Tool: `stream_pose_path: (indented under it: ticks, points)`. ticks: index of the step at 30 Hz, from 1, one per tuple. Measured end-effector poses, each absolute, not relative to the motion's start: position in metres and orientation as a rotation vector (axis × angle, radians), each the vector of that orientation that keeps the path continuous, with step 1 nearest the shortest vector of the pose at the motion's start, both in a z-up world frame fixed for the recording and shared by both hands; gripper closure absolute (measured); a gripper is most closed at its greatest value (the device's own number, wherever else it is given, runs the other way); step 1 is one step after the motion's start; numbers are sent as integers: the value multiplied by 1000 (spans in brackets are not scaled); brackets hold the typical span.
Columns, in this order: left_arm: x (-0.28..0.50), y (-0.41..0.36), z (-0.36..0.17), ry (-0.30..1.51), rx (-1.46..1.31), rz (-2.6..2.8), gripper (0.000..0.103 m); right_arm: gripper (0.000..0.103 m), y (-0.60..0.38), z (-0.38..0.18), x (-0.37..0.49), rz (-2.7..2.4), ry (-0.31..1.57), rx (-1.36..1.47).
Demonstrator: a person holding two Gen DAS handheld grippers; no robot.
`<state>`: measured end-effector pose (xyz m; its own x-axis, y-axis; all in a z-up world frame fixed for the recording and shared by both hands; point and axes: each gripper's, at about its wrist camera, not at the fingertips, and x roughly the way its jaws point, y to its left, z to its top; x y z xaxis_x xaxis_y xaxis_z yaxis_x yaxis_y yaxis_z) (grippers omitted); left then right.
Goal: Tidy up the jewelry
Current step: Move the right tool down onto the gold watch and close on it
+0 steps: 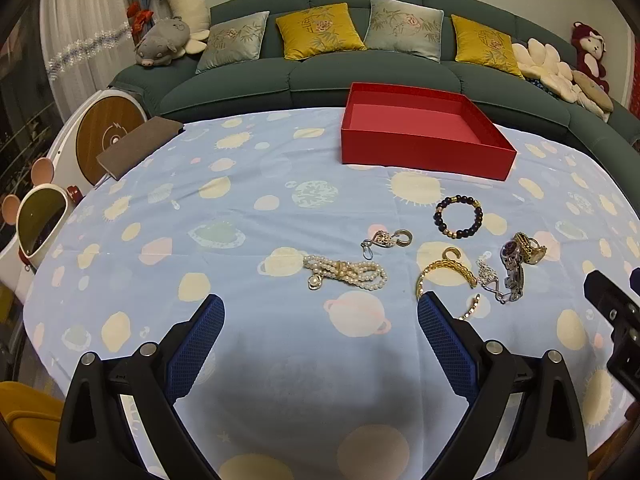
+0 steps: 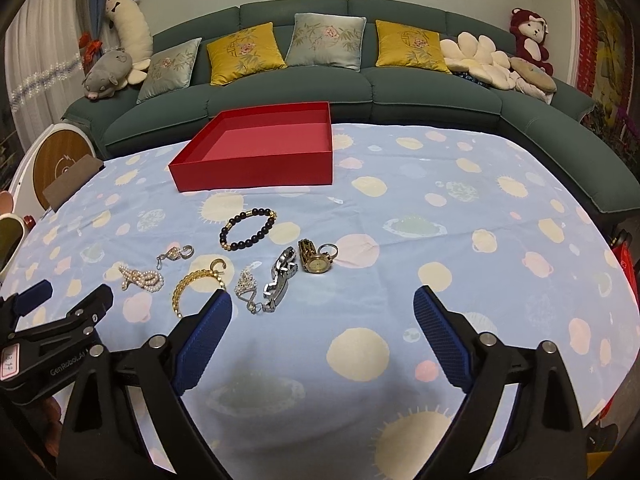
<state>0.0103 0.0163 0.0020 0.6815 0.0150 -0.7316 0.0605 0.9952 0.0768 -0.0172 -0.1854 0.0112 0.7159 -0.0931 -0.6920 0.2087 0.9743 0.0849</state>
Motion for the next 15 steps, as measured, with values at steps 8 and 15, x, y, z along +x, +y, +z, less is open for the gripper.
stream_pose_path:
  ticks: [8,15]
  points:
    - [21,33,-6,843,80,4,7,30,-191,9,13,-100,808,178]
    - [24,31,-12,847,94,-3,7,47,-199,-9,36,-68,852,201]
